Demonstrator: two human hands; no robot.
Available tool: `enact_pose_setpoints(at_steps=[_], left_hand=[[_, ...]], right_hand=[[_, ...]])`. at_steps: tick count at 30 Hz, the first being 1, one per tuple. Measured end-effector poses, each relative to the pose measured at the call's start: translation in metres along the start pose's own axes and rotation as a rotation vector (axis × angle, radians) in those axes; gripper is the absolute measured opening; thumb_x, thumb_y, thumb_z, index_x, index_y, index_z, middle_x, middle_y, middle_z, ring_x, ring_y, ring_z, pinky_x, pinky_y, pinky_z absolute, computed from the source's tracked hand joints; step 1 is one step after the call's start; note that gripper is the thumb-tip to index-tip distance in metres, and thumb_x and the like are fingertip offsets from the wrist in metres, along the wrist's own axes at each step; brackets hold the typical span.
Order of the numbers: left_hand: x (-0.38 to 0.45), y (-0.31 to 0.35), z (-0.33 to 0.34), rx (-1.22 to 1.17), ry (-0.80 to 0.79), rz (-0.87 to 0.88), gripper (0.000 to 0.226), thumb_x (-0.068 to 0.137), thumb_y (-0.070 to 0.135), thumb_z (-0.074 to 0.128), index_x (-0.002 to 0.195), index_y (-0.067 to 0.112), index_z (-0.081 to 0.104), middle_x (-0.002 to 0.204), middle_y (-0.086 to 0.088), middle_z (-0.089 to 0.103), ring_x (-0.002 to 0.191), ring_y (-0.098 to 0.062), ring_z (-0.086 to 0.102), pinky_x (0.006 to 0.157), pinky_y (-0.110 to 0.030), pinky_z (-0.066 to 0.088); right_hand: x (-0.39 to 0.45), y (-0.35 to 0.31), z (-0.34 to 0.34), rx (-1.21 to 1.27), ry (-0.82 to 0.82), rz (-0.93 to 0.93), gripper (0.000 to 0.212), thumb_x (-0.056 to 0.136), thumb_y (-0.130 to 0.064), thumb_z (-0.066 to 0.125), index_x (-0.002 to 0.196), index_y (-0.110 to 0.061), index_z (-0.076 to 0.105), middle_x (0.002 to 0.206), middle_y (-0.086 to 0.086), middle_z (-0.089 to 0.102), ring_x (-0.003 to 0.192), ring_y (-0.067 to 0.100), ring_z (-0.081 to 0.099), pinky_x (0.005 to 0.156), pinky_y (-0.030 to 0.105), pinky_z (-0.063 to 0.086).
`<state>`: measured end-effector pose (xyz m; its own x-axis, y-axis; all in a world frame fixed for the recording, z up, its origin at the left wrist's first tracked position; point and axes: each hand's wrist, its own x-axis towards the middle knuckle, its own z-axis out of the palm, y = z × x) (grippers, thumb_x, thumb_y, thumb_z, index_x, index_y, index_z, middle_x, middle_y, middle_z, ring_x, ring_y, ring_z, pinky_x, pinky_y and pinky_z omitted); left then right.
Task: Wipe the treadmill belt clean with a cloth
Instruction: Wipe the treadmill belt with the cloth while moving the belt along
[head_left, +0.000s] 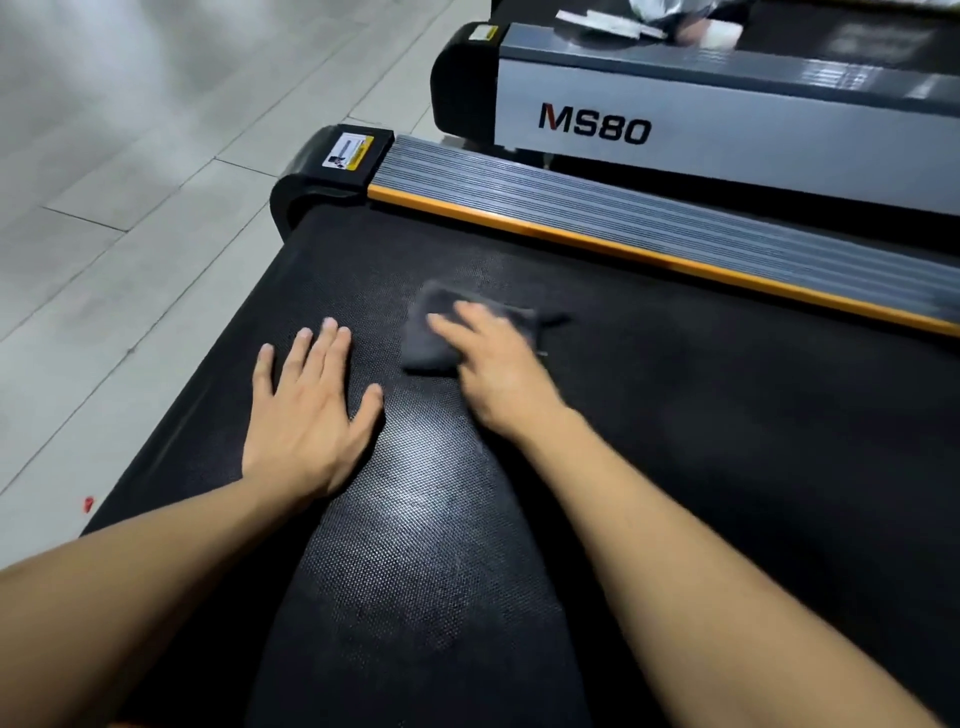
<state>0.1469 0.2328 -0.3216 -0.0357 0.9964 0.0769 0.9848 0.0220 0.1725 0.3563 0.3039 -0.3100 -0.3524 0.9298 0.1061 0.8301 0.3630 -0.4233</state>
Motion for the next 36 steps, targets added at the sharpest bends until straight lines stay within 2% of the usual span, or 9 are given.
enact_pose_setpoints(at_steps=[4,8,11,15,19,24,27,31,36], left_hand=[[-0.001,-0.004,-0.001,-0.019,0.038,-0.044,0.079,0.094,0.051,0.024,0.157,0.004,0.029,0.168,-0.015,0.023,0.156,-0.027,0.020,0.129,-0.047,0.009],[0.002,-0.004,0.000,-0.040,0.023,-0.038,0.076,0.095,0.047,0.029,0.156,0.002,0.031,0.165,-0.018,0.028,0.155,-0.030,0.020,0.129,-0.046,0.008],[-0.009,-0.004,-0.004,-0.076,-0.008,-0.024,0.068,0.099,0.043,0.035,0.155,0.004,0.034,0.164,-0.018,0.030,0.154,-0.033,0.023,0.128,-0.049,0.011],[-0.072,-0.028,-0.017,-0.019,-0.035,0.095,0.069,0.097,0.048,0.026,0.157,0.016,0.036,0.166,-0.007,0.032,0.155,-0.029,0.026,0.127,-0.047,0.015],[-0.094,-0.043,-0.022,0.019,-0.032,0.145,0.066,0.099,0.046,0.026,0.160,0.020,0.032,0.167,-0.004,0.029,0.156,-0.026,0.024,0.127,-0.047,0.015],[-0.094,-0.042,-0.018,0.007,-0.002,0.084,0.071,0.098,0.044,0.030,0.157,0.006,0.032,0.167,-0.013,0.027,0.155,-0.027,0.024,0.128,-0.044,0.013],[-0.093,-0.043,-0.018,0.006,-0.008,0.087,0.072,0.098,0.045,0.028,0.157,0.004,0.032,0.166,-0.015,0.028,0.155,-0.028,0.024,0.128,-0.043,0.012],[-0.096,-0.039,-0.018,0.000,-0.002,0.080,0.072,0.098,0.044,0.028,0.157,0.004,0.031,0.166,-0.015,0.028,0.156,-0.028,0.023,0.129,-0.042,0.011],[-0.097,-0.036,-0.021,-0.017,-0.013,0.060,0.073,0.097,0.043,0.028,0.157,0.002,0.030,0.167,-0.016,0.027,0.156,-0.029,0.022,0.129,-0.044,0.012]], right_hand=[[0.014,-0.048,0.022,0.034,0.022,-0.032,0.060,0.090,-0.002,0.048,0.146,-0.024,0.045,0.157,0.012,0.034,0.148,0.027,0.025,0.123,0.042,0.012],[-0.037,0.015,-0.012,0.021,0.043,0.039,0.063,0.083,0.003,0.054,0.141,-0.021,0.053,0.153,0.013,0.041,0.142,0.030,0.036,0.120,0.047,0.023],[-0.087,0.054,-0.045,0.007,0.100,0.233,0.063,0.088,0.002,0.054,0.143,-0.027,0.049,0.156,0.007,0.037,0.146,0.024,0.031,0.123,0.042,0.017],[-0.099,0.059,-0.052,-0.045,0.110,0.291,0.064,0.088,0.000,0.052,0.146,-0.026,0.045,0.156,0.011,0.035,0.146,0.027,0.028,0.123,0.041,0.015],[-0.064,0.005,-0.013,-0.037,0.097,0.205,0.062,0.082,-0.006,0.050,0.142,-0.020,0.050,0.152,0.018,0.040,0.142,0.036,0.035,0.119,0.049,0.024],[-0.026,-0.082,0.028,0.024,0.000,0.018,0.062,0.090,-0.004,0.051,0.148,-0.025,0.041,0.159,0.012,0.030,0.149,0.028,0.021,0.122,0.043,0.011],[-0.056,-0.046,0.005,0.019,-0.025,0.006,0.064,0.088,0.000,0.051,0.147,-0.022,0.043,0.158,0.013,0.032,0.147,0.029,0.026,0.122,0.045,0.016],[-0.124,0.023,-0.035,-0.021,0.029,0.188,0.065,0.087,0.001,0.053,0.147,-0.023,0.043,0.157,0.013,0.033,0.146,0.030,0.028,0.123,0.042,0.015],[-0.136,0.007,-0.035,-0.045,0.056,0.279,0.067,0.086,0.001,0.048,0.148,-0.021,0.040,0.158,0.016,0.031,0.148,0.032,0.024,0.123,0.046,0.013]])
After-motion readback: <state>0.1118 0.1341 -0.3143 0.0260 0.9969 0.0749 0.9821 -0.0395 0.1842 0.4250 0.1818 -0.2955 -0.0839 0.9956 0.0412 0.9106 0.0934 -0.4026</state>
